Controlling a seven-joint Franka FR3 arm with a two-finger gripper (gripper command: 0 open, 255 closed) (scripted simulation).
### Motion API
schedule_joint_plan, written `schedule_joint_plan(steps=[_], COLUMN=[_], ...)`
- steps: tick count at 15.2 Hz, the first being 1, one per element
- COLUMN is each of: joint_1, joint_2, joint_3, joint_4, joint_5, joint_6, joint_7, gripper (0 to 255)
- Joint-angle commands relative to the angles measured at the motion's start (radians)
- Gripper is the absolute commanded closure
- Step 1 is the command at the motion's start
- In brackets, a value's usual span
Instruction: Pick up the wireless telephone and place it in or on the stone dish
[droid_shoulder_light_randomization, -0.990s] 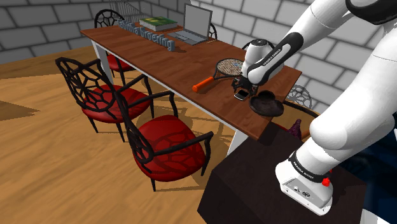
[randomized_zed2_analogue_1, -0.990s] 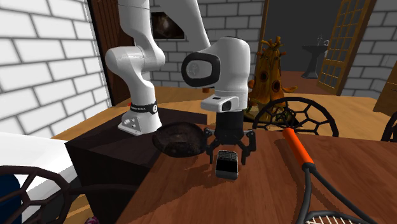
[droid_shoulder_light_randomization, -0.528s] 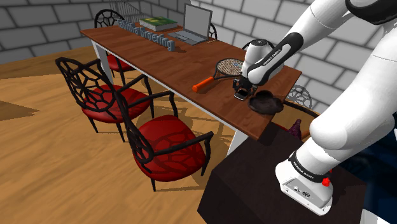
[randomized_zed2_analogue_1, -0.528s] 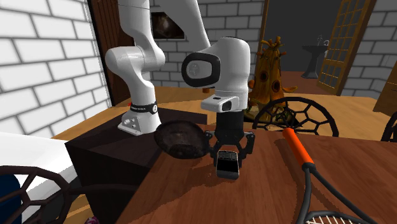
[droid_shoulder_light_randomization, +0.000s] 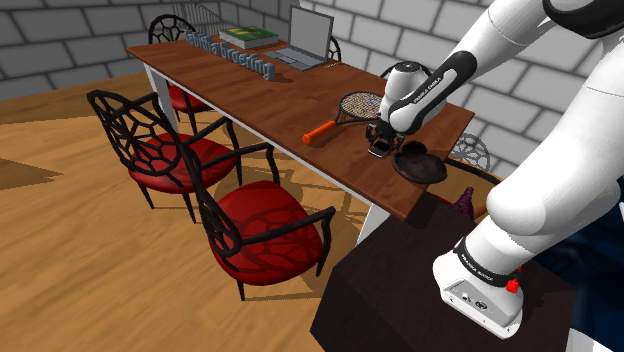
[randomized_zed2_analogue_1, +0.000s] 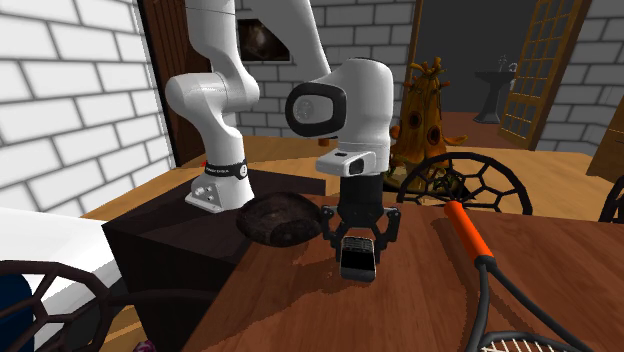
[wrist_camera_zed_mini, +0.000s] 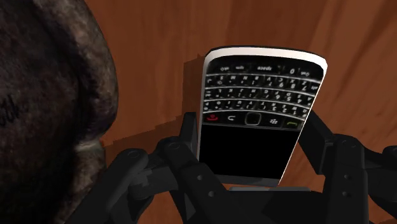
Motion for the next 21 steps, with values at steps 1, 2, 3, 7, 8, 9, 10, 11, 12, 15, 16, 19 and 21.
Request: schedule_joint_plan(steps=[1,2,3,7,8,9,10,11,12,15,16,19,21], joint_1=[-0.002,-0.004,-0.006,-0.008,-0.009,-0.008,-0.008,-0.008,-0.007,-0.005,-0.004,-0.001,0.001], joint_2=[-0.013,-0.027,-0.041,-0.095,-0.108,-0.121,-0.133,-0.146,-0.158,-0.193,-0.205,-0.237,-0.258], joint_3=[0.004,0.008,0.012,0.023,0.025,0.026,0.028,0.029,0.030,0.033,0.033,0.034,0.034], joint_4=[-0.002,-0.004,-0.004,-0.005,-0.004,-0.003,-0.002,-0.001,0.001,0.008,0.011,0.021,0.029], joint_5=[0.012,0.023,0.034,0.076,0.086,0.095,0.104,0.112,0.120,0.143,0.150,0.169,0.180], joint_6=[-0.013,-0.026,-0.038,-0.090,-0.103,-0.116,-0.129,-0.142,-0.156,-0.197,-0.210,-0.252,-0.280], joint_7=[-0.011,-0.021,-0.032,-0.070,-0.079,-0.088,-0.096,-0.104,-0.112,-0.134,-0.140,-0.159,-0.170], gripper=[255,255,255,255,255,255,255,255,255,255,255,255,255])
